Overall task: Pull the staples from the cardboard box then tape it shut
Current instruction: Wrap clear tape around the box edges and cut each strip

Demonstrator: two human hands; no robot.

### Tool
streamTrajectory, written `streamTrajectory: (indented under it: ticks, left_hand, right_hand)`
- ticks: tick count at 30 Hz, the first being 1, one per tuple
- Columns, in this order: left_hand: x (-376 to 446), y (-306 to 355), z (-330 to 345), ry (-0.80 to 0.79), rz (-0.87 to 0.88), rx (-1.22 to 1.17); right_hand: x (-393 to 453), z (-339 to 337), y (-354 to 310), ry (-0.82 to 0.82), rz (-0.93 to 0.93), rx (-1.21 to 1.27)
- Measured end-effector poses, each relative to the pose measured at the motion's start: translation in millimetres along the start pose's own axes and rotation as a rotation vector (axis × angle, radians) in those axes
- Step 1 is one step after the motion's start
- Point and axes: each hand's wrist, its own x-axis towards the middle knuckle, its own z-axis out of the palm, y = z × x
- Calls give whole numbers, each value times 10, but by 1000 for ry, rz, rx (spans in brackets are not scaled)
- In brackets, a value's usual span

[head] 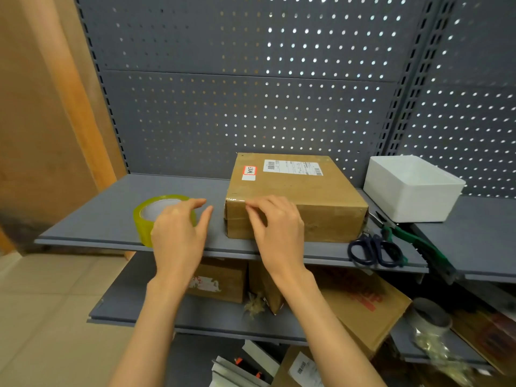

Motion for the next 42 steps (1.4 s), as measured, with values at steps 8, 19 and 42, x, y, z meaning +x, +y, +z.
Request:
streamTrajectory:
  ticks: [8, 19, 42]
  left_hand:
    - [-4, -407, -119, -154, 21, 177]
    - [2, -505, -75, -212, 110, 288]
    - [-82, 210, 307, -204, 68, -280]
  right_hand:
    - [-196, -190, 224, 34, 131, -31]
    - [-422, -192, 401, 12, 248, -64]
    - [-151, -453, 763, 26, 142, -285]
